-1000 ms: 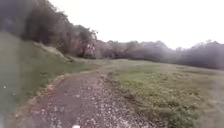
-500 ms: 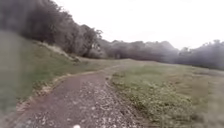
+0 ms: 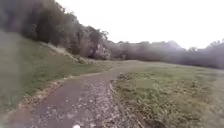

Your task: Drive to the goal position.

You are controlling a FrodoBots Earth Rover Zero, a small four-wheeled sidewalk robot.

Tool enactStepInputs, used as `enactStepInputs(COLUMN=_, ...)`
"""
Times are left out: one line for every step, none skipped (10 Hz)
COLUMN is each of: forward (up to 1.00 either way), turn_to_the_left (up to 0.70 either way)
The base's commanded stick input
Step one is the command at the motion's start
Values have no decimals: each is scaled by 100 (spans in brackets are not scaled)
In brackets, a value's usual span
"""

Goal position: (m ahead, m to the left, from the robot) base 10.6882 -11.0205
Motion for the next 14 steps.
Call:
enactStepInputs(forward=70, turn_to_the_left=14)
enactStepInputs(forward=70, turn_to_the_left=14)
enactStepInputs(forward=70, turn_to_the_left=8)
enactStepInputs(forward=70, turn_to_the_left=2)
enactStepInputs(forward=70, turn_to_the_left=0)
enactStepInputs(forward=70, turn_to_the_left=0)
enactStepInputs(forward=70, turn_to_the_left=0)
enactStepInputs(forward=70, turn_to_the_left=0)
enactStepInputs(forward=70, turn_to_the_left=0)
enactStepInputs(forward=70, turn_to_the_left=0)
enactStepInputs(forward=70, turn_to_the_left=0)
enactStepInputs(forward=70, turn_to_the_left=0)
enactStepInputs(forward=70, turn_to_the_left=0)
enactStepInputs(forward=70, turn_to_the_left=0)
